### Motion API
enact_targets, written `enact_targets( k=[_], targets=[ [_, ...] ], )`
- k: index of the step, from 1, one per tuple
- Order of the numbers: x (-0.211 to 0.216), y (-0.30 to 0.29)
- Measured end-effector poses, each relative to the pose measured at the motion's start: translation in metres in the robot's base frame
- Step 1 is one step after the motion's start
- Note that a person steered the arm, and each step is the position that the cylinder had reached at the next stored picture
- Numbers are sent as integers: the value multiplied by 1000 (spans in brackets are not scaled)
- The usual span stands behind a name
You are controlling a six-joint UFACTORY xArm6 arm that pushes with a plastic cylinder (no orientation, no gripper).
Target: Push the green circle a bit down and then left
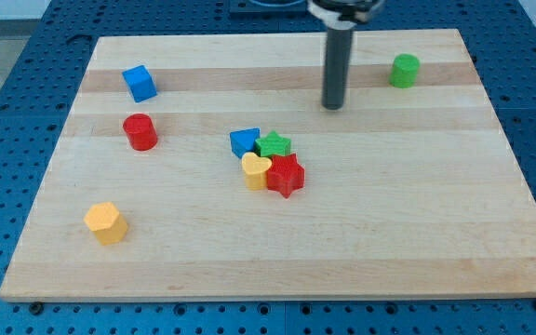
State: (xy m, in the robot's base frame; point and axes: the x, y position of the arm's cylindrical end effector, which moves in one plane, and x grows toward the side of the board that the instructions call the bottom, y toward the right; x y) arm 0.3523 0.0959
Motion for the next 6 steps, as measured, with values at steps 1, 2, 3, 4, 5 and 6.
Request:
enact_targets(
  k=[1, 2, 3, 4, 5, 6],
  targets=[
    [14, 89],
    [-26, 138],
    [-72, 147],
    [-88, 124],
    [-56, 72],
    [-18, 69]
  ],
)
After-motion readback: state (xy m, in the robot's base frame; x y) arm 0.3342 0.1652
